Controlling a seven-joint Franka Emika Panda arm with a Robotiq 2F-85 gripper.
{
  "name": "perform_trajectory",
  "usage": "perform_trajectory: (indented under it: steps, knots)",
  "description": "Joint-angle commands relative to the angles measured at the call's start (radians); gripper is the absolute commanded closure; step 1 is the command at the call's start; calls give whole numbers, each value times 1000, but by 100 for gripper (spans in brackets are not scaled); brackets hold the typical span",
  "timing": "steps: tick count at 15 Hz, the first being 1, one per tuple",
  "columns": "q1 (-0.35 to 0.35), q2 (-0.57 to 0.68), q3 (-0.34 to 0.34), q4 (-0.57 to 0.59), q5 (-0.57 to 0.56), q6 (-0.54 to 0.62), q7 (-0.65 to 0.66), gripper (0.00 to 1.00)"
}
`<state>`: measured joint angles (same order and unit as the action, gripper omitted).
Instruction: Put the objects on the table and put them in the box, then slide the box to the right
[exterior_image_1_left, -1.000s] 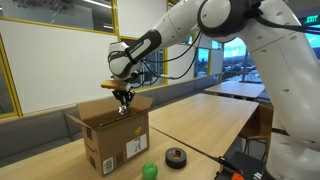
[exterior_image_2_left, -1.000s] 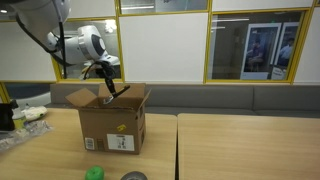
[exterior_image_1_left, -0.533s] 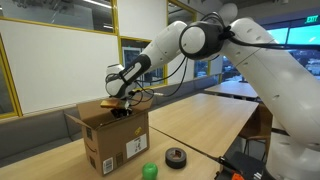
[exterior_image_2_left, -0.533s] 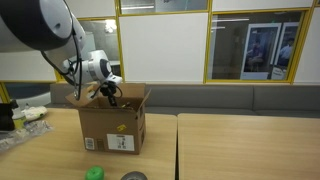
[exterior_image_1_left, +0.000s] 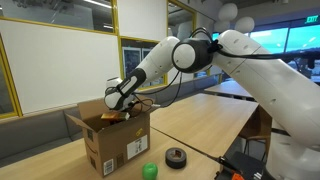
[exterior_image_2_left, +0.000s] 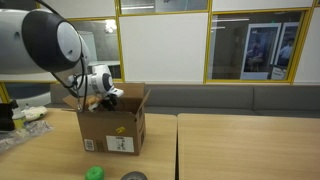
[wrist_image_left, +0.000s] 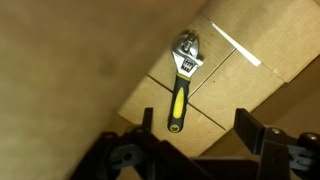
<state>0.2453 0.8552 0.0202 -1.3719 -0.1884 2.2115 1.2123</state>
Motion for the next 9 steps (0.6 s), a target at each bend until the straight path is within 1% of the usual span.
perform_trajectory:
  steps: [1, 5, 9]
  knots:
    - [26, 3, -38, 49, 16, -48, -31, 0]
    - [52, -48, -94, 33, -25, -110, -14, 0]
    - [69, -134, -134, -7, -73, -146, 4, 0]
